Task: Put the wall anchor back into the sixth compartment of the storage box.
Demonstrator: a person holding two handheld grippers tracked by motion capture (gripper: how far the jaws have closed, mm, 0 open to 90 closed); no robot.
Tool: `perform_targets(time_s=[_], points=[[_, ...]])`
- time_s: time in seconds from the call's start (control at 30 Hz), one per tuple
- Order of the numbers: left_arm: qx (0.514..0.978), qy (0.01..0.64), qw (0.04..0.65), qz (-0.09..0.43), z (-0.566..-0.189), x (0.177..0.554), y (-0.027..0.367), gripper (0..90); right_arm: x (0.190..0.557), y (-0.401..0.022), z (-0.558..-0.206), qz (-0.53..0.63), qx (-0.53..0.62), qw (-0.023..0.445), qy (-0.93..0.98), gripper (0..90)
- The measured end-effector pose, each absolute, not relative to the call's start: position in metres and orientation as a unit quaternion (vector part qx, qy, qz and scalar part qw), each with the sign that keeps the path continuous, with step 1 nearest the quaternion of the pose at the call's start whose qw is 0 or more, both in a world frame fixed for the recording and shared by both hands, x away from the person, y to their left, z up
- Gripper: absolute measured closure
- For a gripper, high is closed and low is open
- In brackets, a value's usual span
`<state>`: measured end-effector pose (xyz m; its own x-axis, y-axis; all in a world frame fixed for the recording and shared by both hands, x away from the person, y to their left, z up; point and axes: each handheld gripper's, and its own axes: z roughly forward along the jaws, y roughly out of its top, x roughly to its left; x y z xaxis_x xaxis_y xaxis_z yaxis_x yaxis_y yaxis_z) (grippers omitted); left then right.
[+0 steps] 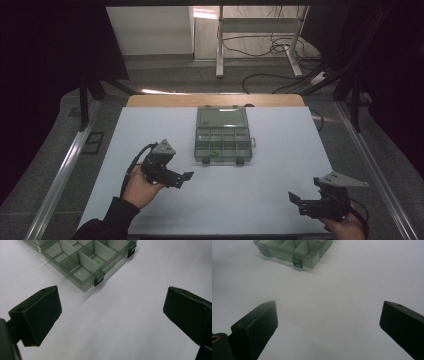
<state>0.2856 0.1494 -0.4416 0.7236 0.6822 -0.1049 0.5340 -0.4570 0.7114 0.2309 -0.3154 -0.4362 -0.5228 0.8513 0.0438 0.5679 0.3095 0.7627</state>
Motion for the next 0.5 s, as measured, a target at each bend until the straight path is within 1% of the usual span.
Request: perform_targets(time_s=[0.5], points=[[0.818,0.386,0.409,0.121,-0.439,0.243,0.188,2.5,0.230,-0.315,-0.436,0.377,0.450,0.190,0.787,1.6]])
